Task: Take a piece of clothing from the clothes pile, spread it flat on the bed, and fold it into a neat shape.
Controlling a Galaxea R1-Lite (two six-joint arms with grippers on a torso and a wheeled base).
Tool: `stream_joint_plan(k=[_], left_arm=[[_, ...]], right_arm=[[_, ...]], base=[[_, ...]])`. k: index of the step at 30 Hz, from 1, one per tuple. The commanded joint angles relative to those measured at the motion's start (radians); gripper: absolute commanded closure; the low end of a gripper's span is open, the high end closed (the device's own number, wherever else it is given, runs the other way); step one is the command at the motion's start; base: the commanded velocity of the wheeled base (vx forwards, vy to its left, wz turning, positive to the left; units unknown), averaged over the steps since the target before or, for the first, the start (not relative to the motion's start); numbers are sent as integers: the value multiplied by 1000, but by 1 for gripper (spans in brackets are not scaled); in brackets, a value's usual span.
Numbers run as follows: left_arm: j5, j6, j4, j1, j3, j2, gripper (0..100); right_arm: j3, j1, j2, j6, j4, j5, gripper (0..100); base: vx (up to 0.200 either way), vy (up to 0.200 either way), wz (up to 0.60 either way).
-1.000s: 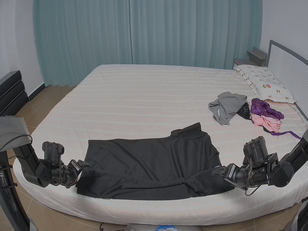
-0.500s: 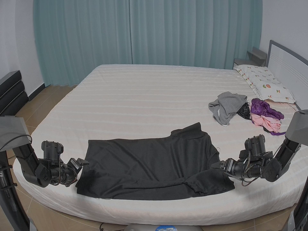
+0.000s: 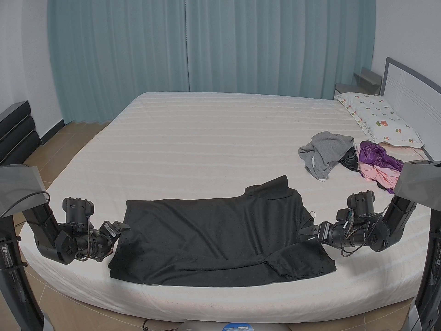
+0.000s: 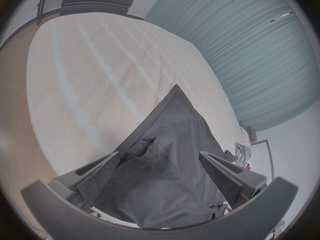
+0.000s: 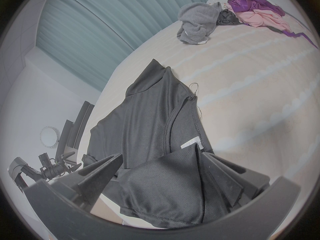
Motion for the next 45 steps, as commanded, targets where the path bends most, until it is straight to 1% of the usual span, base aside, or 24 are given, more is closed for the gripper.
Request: stream_joint_plan(k=[1, 4, 8, 9, 14, 15, 21, 30, 37, 40, 45], left_arm=[[5, 1, -1, -10, -24, 31, 0], [48, 11, -1, -31, -49, 65, 0], [85, 28, -1, -54, -73, 102, 0], [106, 37, -1, -62, -90, 112, 0], [111, 38, 1, -69, -104, 123, 0], [113, 40, 1, -71, -104, 123, 100], [125, 40, 2, -56, -101, 123, 100], [171, 38, 2, -22, -82, 116, 100], [172, 37, -1, -4, -58, 94, 100], [172, 31, -1, -2, -46, 71, 100], [171, 31, -1, -4, -44, 66, 100]], right_arm=[[-16, -5, 32, 1, -1, 5, 0], [-20, -10, 40, 1, -1, 32, 0], [-21, -7, 43, -1, -1, 32, 0], [-21, -5, 44, 1, -1, 32, 0], [-20, -2, 44, -1, -3, 32, 0], [-20, -2, 44, -1, -1, 32, 0], [-21, -2, 46, -1, -3, 31, 0], [-10, -1, 60, 7, -70, 28, 0], [-10, -2, 60, 6, -73, 31, 0], [-21, -1, 76, -1, -75, 39, 0], [-39, 1, 103, -24, -98, 69, 0]], base=[[0, 0, 0], [0, 0, 0], [0, 0, 0], [0, 0, 0], [0, 0, 0], [0, 0, 0], [0, 0, 0], [0, 0, 0], [0, 0, 0], [0, 0, 0], [0, 0, 0]])
